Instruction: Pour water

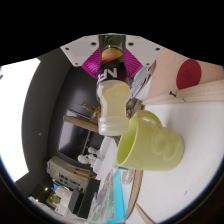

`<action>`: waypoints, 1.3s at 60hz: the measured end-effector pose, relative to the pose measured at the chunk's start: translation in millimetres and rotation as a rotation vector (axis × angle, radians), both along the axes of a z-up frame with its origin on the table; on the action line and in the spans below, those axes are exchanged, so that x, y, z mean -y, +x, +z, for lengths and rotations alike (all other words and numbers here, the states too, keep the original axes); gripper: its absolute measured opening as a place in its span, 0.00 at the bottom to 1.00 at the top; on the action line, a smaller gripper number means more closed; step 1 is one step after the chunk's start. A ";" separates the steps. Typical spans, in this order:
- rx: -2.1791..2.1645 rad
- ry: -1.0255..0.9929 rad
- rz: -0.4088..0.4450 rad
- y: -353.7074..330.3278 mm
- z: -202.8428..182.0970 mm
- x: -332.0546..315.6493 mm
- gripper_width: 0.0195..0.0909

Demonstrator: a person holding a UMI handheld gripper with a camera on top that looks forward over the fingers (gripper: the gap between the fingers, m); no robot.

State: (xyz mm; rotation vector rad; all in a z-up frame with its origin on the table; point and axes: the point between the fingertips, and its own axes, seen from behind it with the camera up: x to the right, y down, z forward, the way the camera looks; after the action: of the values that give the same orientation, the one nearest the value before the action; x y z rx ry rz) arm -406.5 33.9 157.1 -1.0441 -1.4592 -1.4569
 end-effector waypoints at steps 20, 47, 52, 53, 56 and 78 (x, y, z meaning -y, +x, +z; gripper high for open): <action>-1.044 -0.197 -0.298 50.2 -8.4 28.5 0.09; -1.818 -0.428 -0.395 38.5 -98.4 48.0 0.09; -1.825 -0.435 -0.423 37.1 -118.1 54.4 0.11; -1.835 -0.428 -0.415 40.5 -114.7 53.8 0.12; -1.857 -0.405 -0.403 40.5 -114.7 56.9 0.16; -1.930 -0.400 -0.531 57.7 -91.4 107.8 0.94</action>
State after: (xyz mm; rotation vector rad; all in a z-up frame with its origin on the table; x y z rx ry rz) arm -348.8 -73.9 65.7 -2.1388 0.0446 0.0947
